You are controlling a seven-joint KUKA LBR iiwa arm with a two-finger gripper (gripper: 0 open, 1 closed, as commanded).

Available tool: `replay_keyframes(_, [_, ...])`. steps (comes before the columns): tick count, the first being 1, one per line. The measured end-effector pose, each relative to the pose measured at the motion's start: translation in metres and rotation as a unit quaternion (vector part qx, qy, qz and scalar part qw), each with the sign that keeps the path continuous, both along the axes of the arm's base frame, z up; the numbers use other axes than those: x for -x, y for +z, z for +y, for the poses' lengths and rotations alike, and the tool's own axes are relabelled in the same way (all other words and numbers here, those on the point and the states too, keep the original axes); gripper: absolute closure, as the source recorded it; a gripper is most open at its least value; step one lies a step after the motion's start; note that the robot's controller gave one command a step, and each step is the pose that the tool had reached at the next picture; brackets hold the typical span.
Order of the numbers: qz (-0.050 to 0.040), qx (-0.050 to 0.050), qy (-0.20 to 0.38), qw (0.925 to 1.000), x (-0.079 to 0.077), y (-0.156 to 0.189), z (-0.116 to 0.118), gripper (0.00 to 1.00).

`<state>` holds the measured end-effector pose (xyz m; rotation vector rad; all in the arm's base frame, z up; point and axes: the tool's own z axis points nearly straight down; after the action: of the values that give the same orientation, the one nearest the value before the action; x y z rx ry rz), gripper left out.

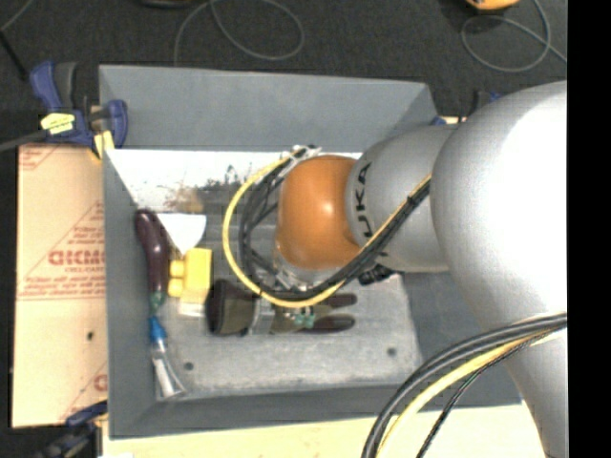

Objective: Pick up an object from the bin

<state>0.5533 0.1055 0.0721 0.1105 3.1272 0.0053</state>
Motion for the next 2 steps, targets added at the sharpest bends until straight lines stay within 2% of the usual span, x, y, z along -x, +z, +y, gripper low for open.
replay_keyframes(1, [-0.0034,0.001,0.125,0.9922,0.0240,0.0755,-0.0157,1.00])
replay_keyframes(2, [-0.0033,0.001,0.124,0.9923,0.0241,0.0754,-0.0156,1.00])
